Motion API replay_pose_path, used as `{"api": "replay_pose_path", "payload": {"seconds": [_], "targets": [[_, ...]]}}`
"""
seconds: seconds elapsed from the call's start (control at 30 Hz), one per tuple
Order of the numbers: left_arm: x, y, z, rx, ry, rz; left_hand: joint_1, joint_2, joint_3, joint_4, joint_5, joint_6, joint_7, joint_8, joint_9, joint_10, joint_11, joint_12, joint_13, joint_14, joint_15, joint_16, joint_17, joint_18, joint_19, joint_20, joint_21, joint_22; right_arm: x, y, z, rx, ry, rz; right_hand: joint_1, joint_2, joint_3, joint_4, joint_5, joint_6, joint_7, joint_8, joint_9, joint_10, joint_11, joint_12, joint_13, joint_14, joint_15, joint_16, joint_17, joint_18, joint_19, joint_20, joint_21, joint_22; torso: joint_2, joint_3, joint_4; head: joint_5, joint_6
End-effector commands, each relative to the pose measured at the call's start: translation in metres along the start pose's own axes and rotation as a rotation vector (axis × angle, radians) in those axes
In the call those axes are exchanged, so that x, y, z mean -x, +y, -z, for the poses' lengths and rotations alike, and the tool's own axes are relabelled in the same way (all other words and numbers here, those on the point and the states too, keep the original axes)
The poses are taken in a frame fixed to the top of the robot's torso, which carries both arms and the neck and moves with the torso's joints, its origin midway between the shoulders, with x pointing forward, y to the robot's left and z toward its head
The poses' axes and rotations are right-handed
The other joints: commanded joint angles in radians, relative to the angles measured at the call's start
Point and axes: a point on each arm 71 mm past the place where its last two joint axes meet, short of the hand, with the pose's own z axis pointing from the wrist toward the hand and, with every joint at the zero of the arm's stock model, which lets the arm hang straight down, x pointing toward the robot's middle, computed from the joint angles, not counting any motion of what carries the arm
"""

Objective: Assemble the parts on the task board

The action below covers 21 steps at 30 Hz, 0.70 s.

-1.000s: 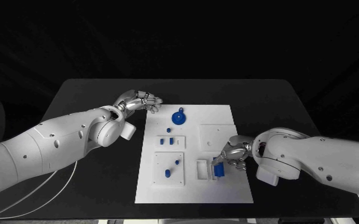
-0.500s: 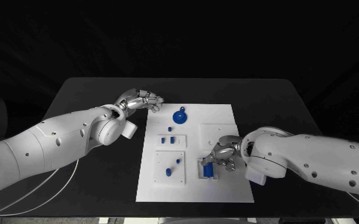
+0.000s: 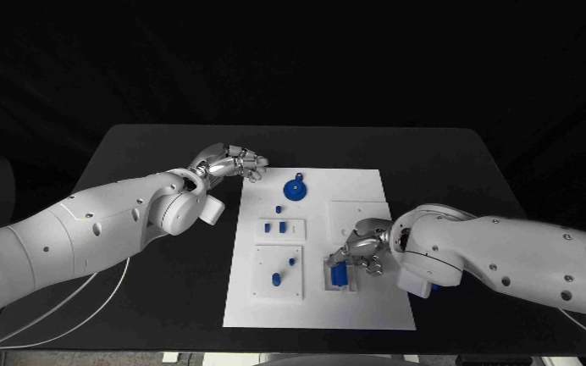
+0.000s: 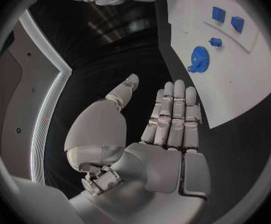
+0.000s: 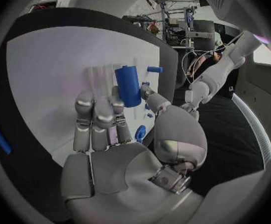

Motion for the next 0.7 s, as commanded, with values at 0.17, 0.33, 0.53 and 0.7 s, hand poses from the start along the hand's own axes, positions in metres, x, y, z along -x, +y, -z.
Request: {"api": "replay_pose_path", "payload": {"seconds": [0.17,0.33,0.53,0.7], "targets": [[-0.0016,-0.0006,0.0002,-0.002,0.016,0.011,-0.003,0.005,-0.007,0.002,-0.002,-0.006,0.001,0.004,-0.001,-0.007,0.001,-0.002,-0.002,-0.003,0.002,-0.007,0.002,0.013,-0.003,0.007,-0.004,0.002,-0.0056,-0.0030,-0.0027,-0.022,0.016,0.039,-0.012,-0.002,-0.008,0.002,0.004,0.008,0.004,-0.006,-0.002,0.001,-0.001,-0.005,-0.001,-0.003,-0.007,-0.007,0.001,0.053,0.002,0.001,0.004,0.018,0.000,0.0007,-0.0007,0.003,-0.004],[-0.0014,-0.0005,0.0004,-0.002,0.016,0.011,-0.003,0.005,-0.007,0.002,-0.002,-0.007,0.001,0.004,-0.001,-0.007,0.001,-0.002,-0.002,-0.003,0.002,-0.007,0.003,0.013,-0.003,0.007,-0.005,0.002,-0.0064,-0.0045,-0.0025,-0.031,0.028,0.047,-0.014,-0.004,-0.009,0.002,0.004,0.008,0.004,-0.006,-0.002,0.001,-0.001,-0.005,-0.001,-0.003,-0.007,-0.007,0.002,0.053,0.002,0.001,0.004,0.018,0.000,0.0005,-0.0008,0.004,-0.005],[-0.0011,-0.0006,0.0005,-0.003,0.014,0.010,-0.003,0.005,-0.007,0.002,-0.002,-0.007,0.001,0.004,-0.002,-0.007,0.001,-0.002,-0.002,-0.003,0.002,-0.008,0.003,0.014,-0.003,0.007,-0.005,0.002,-0.0081,-0.0054,-0.0021,-0.037,0.037,0.055,-0.022,-0.005,-0.013,0.004,0.004,0.008,0.004,-0.007,-0.001,0.000,-0.001,-0.007,0.000,-0.003,-0.007,-0.008,0.002,0.053,0.002,0.001,0.004,0.017,0.000,0.0007,-0.0012,0.005,-0.007],[-0.0011,-0.0006,0.0006,-0.003,0.014,0.010,-0.003,0.005,-0.007,0.002,-0.002,-0.007,0.001,0.004,-0.002,-0.007,0.001,-0.002,-0.002,-0.003,0.002,-0.008,0.003,0.014,-0.003,0.007,-0.005,0.002,-0.0083,-0.0057,-0.0023,-0.039,0.034,0.060,-0.026,-0.007,-0.016,0.005,0.004,0.008,0.004,-0.008,-0.001,0.000,-0.001,-0.007,0.000,-0.004,-0.007,-0.008,0.002,0.053,0.001,0.001,0.003,0.017,0.000,0.0008,-0.0007,0.004,-0.007]]}}
